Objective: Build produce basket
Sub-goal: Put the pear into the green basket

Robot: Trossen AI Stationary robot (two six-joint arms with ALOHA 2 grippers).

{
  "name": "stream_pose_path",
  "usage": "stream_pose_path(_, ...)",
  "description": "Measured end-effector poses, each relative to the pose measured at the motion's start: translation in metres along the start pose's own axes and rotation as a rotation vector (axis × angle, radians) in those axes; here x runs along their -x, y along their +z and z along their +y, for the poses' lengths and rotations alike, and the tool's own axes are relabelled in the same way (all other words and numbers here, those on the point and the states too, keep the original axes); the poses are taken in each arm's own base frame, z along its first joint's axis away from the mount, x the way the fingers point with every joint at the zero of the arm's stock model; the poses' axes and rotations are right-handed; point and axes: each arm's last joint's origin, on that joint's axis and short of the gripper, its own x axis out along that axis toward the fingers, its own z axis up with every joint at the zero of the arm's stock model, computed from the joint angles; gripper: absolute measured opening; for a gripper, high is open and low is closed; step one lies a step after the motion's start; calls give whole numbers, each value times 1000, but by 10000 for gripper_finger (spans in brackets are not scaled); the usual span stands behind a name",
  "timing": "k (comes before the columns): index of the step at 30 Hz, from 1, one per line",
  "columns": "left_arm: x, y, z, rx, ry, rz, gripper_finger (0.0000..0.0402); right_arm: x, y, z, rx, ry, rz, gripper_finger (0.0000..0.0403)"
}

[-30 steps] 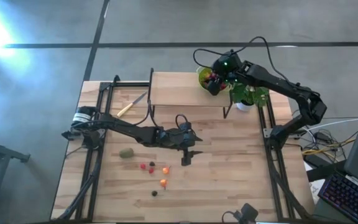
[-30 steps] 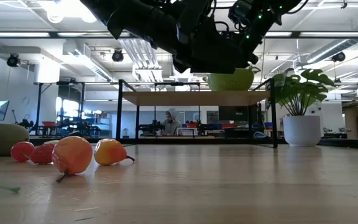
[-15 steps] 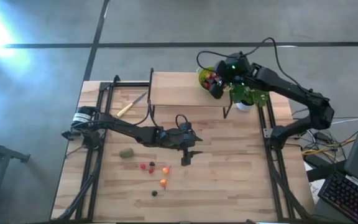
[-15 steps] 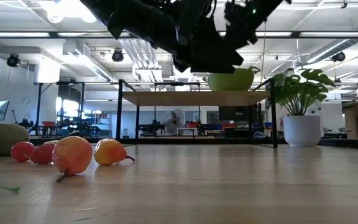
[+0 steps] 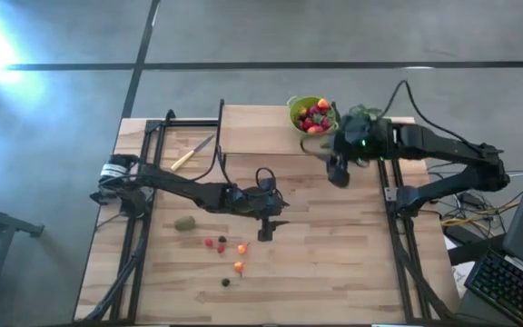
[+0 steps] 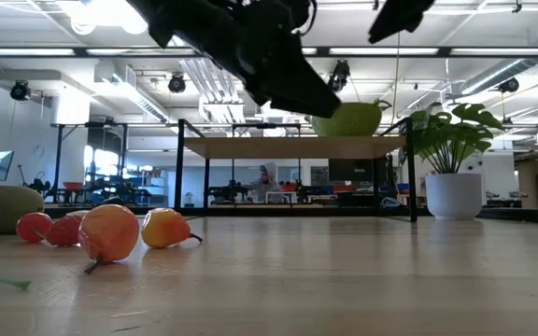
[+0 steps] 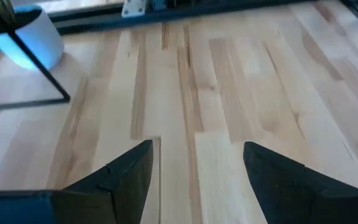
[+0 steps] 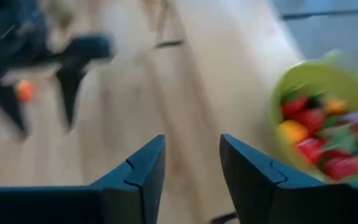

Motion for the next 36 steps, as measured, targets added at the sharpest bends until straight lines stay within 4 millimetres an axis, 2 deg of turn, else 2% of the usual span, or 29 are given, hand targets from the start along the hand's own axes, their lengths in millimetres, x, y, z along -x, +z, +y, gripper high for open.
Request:
stream_pose_path(9,38,-8,-25,-2,-78,248,257,9,-32,50,55,163,104,82)
stream_pose_path(14,53,-14,-47,54,-113,348,257,8,-43,64,89,132,115,58)
stream_pose_path(20,59,-18,-70,246,-107,383,250,2,-50,66,94,87,130,59)
stream_pose_path(26,66,-29,-83,396,39,453,247,2,-51,66,98,81,130,83)
stream_pose_path(30,65,-38,-84,497,160,483,247,1,-51,66,102,75,128,98)
stream_pose_path(36,52,-51,-90,564,186,536,247,1,-50,65,103,54,121,112)
